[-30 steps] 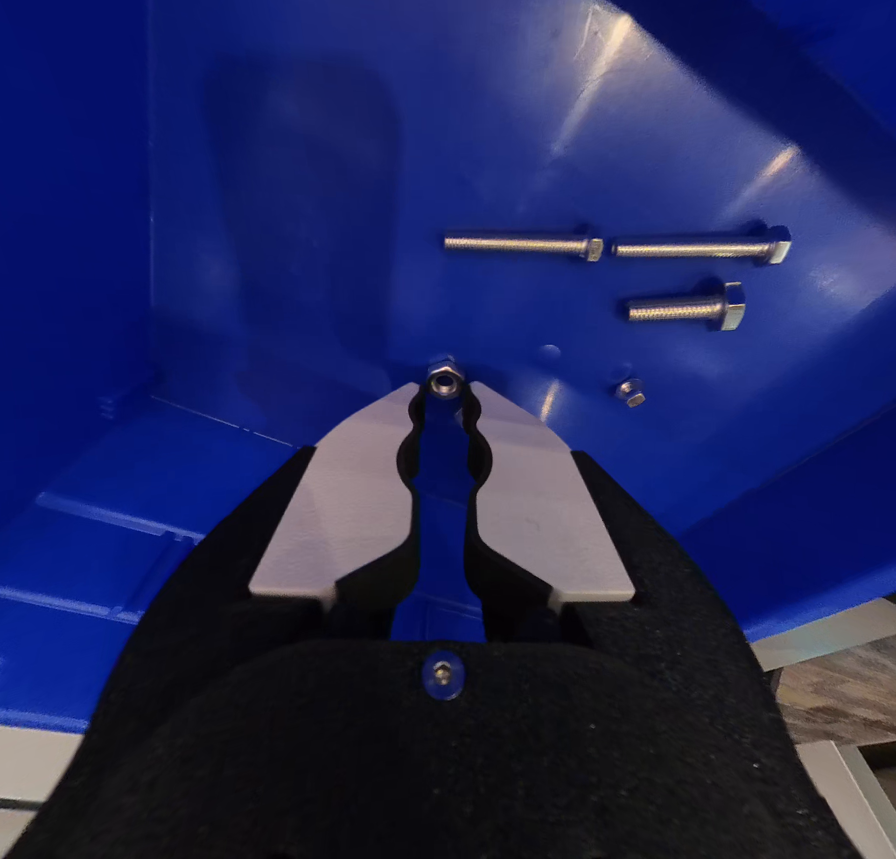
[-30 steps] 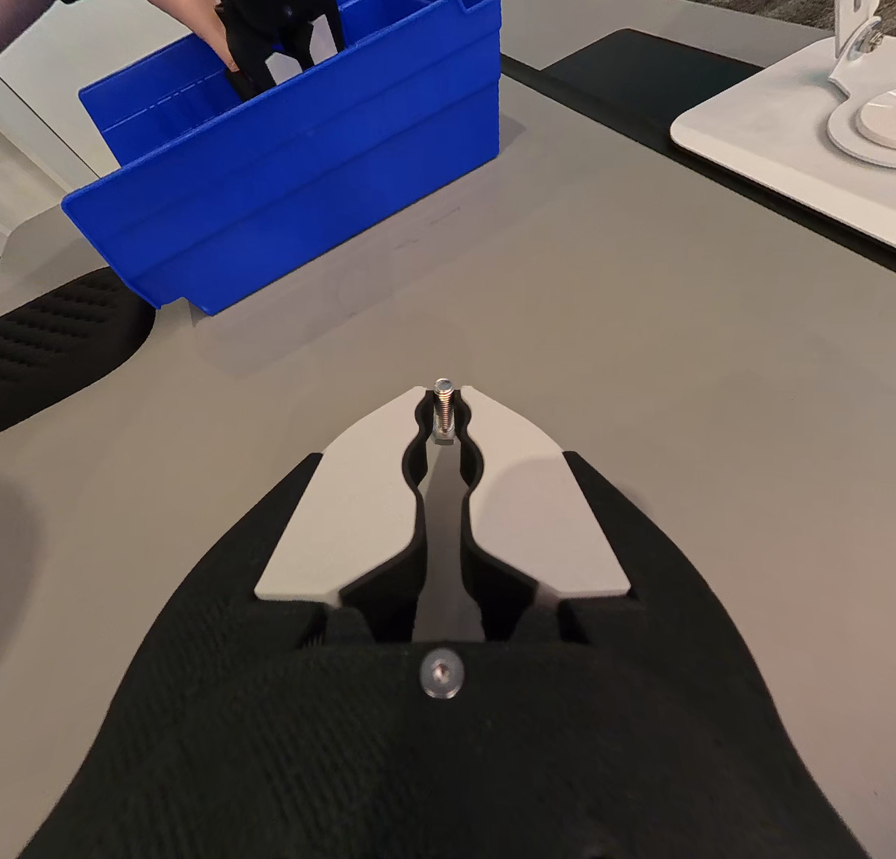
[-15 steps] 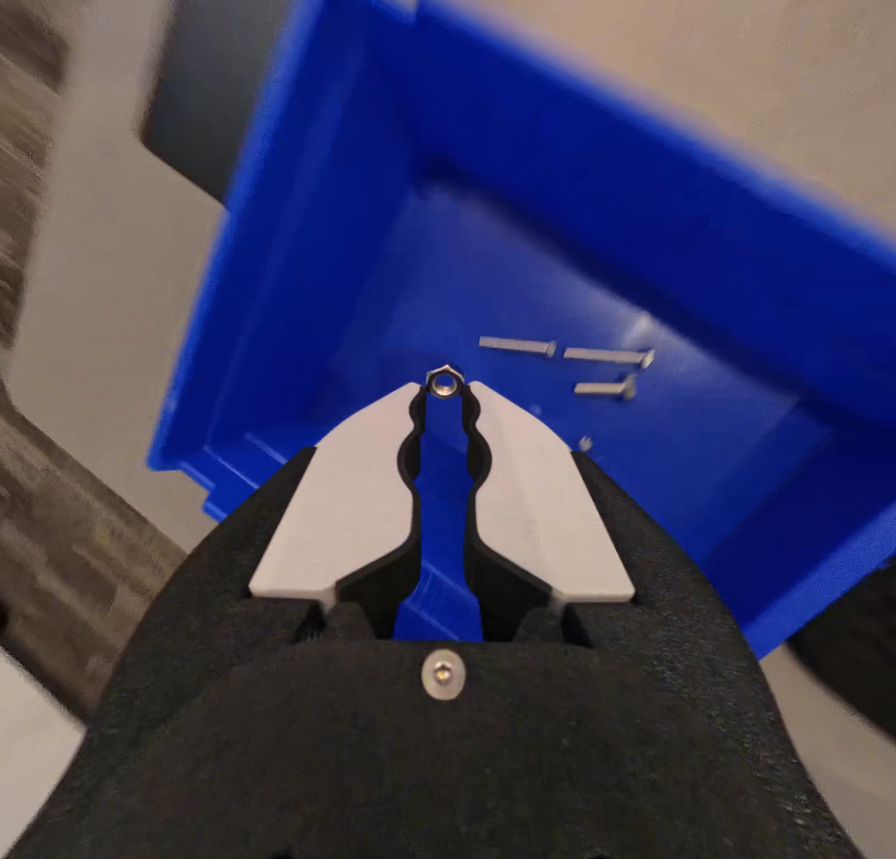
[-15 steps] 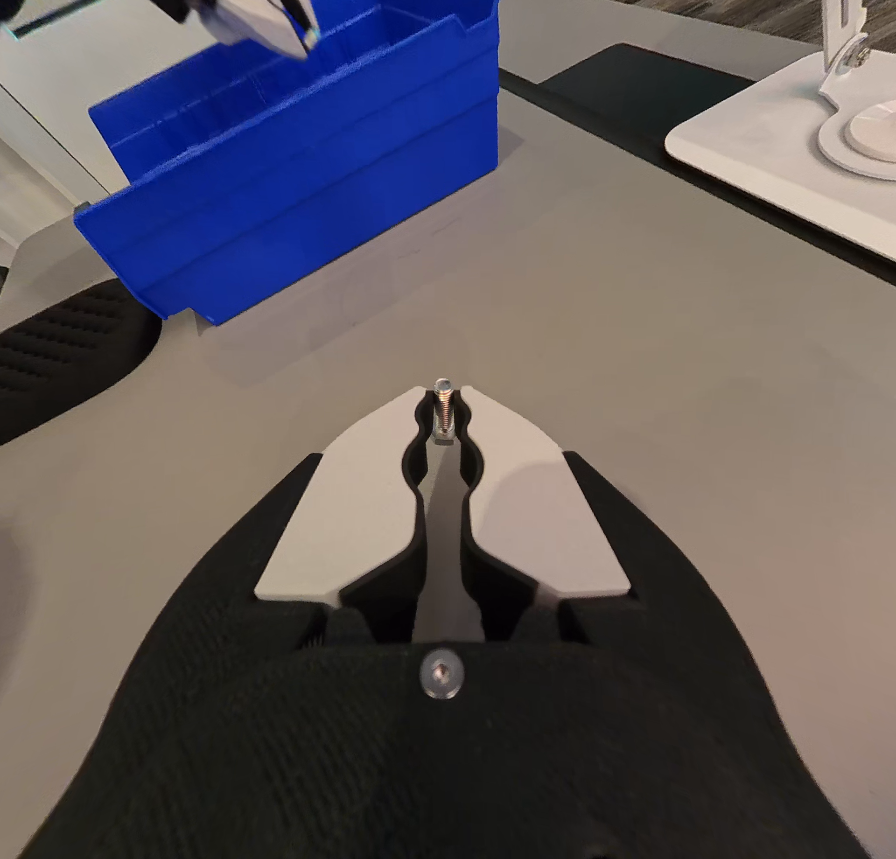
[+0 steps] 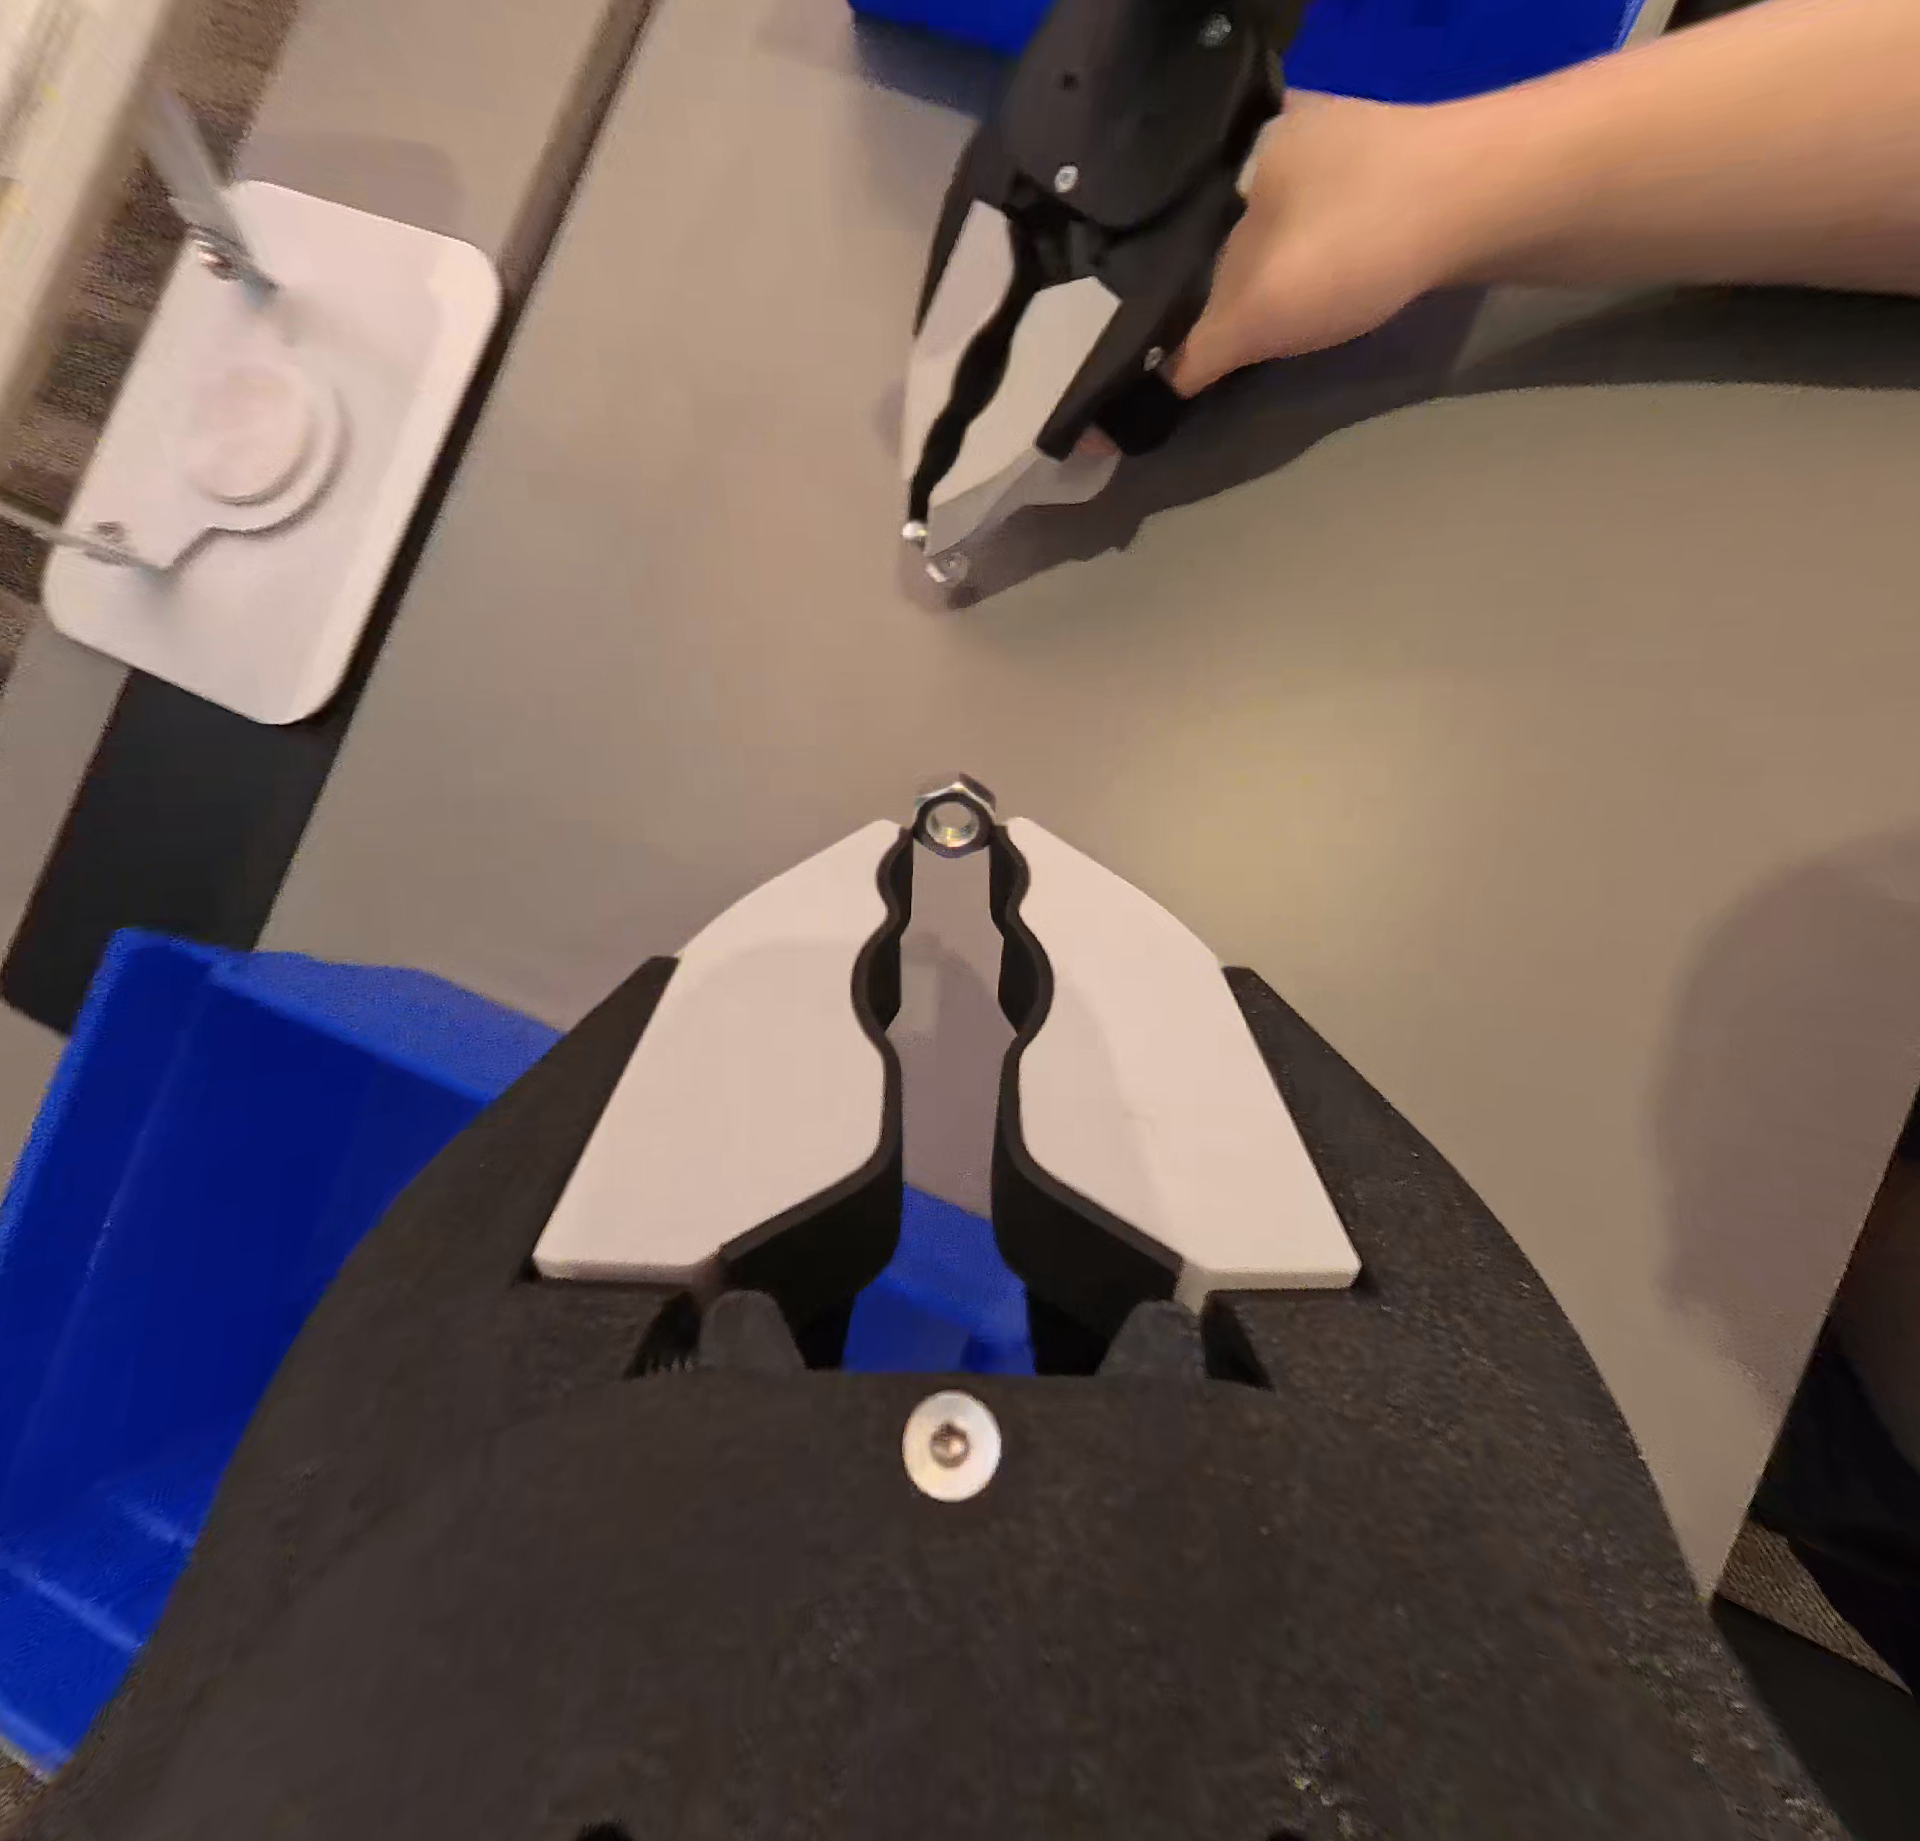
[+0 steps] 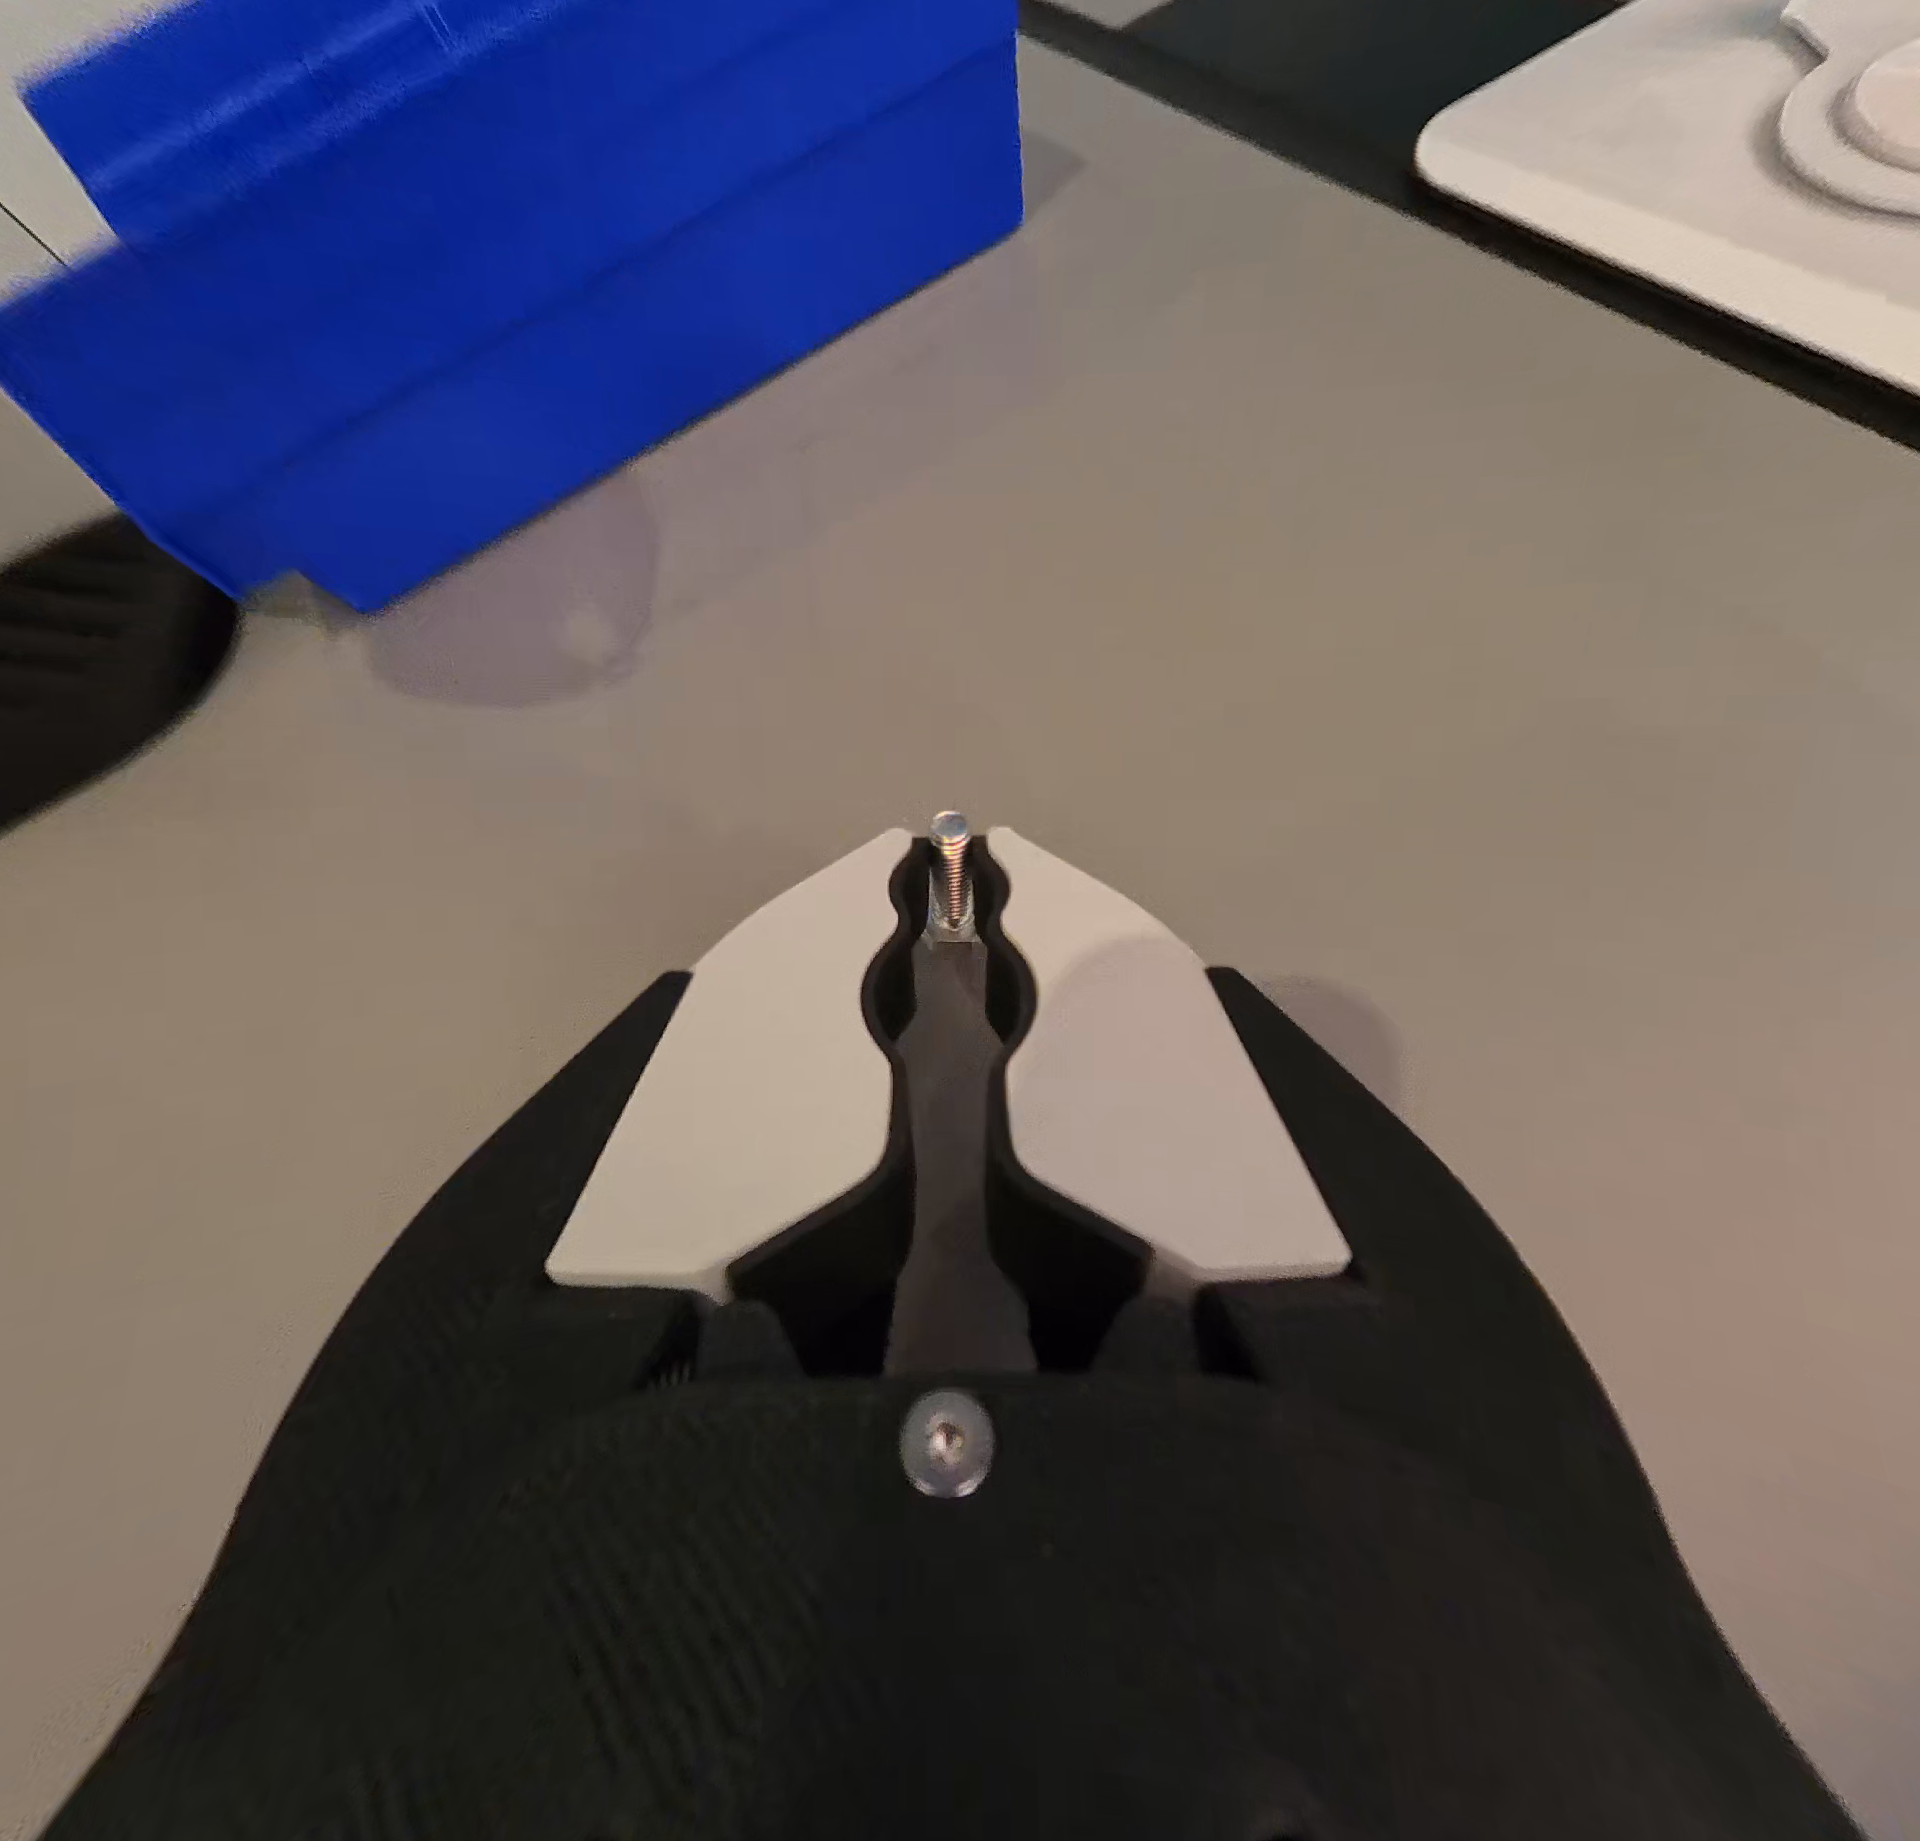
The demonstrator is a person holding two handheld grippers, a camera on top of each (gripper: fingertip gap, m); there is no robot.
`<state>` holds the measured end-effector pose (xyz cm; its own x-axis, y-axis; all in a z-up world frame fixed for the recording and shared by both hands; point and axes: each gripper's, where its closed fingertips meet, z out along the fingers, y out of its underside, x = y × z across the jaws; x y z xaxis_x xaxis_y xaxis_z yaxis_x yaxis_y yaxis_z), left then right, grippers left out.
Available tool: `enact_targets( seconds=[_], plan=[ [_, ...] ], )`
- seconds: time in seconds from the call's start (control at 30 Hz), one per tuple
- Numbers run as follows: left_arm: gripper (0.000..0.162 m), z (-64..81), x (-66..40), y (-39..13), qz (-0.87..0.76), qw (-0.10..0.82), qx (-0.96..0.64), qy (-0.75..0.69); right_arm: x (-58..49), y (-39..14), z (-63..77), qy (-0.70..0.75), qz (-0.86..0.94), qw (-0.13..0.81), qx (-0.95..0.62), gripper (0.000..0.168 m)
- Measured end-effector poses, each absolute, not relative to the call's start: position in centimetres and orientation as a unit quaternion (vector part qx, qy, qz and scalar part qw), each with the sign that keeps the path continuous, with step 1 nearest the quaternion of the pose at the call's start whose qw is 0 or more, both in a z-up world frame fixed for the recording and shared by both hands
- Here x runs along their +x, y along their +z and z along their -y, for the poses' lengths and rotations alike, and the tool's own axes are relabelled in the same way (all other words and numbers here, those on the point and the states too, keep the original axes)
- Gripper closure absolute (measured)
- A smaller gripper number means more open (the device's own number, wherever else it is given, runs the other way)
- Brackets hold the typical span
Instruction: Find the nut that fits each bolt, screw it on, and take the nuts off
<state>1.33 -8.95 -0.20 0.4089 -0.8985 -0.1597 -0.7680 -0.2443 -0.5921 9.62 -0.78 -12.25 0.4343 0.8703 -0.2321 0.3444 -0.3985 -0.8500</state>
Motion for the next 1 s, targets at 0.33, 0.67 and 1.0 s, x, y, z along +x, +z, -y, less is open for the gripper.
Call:
enact_targets(
  seconds=[0.33, 0.67, 1.0],
  plan=[
    [0.148, 8.9, 4.4, -8.2, -0.536, 0.196, -0.817, -0.083, 10.1, -13.4, 1.0, 0.281, 0.436, 0.354, -0.778, 0.144],
    [0.148, 8.3, 5.4, -11.5, -0.52, 0.167, -0.834, -0.079, 11.2, -6.6, 1.8, 0.301, 0.431, 0.394, -0.754, 0.14],
    [0.148, 8.8, 5.7, -14.7, -0.549, 0.077, -0.828, -0.08, 15.3, -2.1, 3.5, 0.277, 0.41, 0.348, -0.796, 0.14]
  ],
)
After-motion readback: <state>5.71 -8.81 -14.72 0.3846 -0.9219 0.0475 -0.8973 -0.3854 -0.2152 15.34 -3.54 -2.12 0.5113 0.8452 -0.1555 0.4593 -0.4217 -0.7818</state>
